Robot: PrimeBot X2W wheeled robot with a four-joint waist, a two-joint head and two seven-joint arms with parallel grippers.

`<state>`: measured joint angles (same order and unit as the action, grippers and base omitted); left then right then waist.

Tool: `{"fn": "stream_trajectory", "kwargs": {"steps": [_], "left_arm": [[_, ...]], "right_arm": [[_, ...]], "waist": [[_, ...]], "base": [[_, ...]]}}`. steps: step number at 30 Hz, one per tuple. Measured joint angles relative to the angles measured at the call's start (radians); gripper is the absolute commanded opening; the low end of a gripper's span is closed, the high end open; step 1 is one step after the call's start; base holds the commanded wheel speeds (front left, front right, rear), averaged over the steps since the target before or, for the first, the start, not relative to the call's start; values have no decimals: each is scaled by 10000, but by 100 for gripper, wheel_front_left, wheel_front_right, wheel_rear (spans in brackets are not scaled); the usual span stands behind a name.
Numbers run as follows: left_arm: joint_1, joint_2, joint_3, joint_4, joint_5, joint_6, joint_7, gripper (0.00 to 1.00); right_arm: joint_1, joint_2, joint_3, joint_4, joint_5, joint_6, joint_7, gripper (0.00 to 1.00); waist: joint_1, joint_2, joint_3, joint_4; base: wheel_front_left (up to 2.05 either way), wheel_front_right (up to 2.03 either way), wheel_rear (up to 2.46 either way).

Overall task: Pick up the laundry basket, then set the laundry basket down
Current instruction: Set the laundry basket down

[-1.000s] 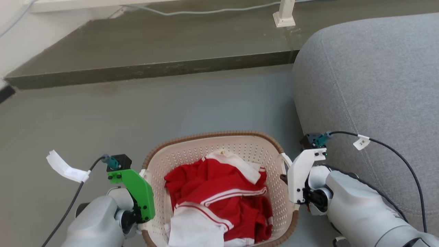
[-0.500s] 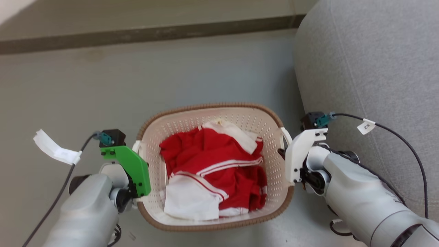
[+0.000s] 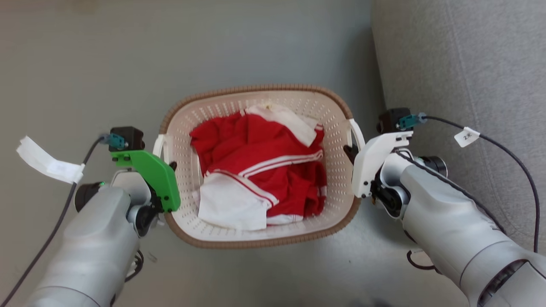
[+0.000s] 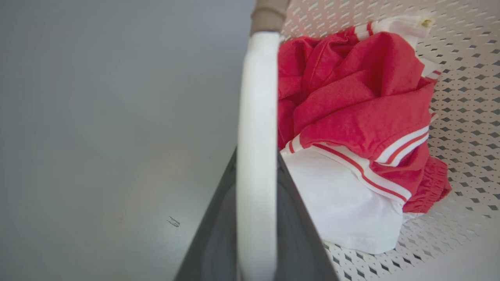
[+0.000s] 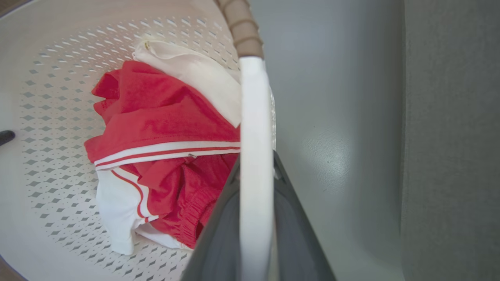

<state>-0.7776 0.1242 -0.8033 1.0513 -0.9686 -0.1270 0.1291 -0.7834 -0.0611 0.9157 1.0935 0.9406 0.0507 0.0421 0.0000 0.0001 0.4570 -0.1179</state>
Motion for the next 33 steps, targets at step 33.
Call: {"fn": "stream_trajectory", "kwargs": {"steps": [33], "left_arm": [[-1080, 382, -102, 61, 454, -25, -2153, 0]], "right_arm": [[-543, 54, 25, -476, 305, -100, -2456, 0]], "waist": [[1, 0, 3727, 112]], "base": [[0, 0, 0]]}}
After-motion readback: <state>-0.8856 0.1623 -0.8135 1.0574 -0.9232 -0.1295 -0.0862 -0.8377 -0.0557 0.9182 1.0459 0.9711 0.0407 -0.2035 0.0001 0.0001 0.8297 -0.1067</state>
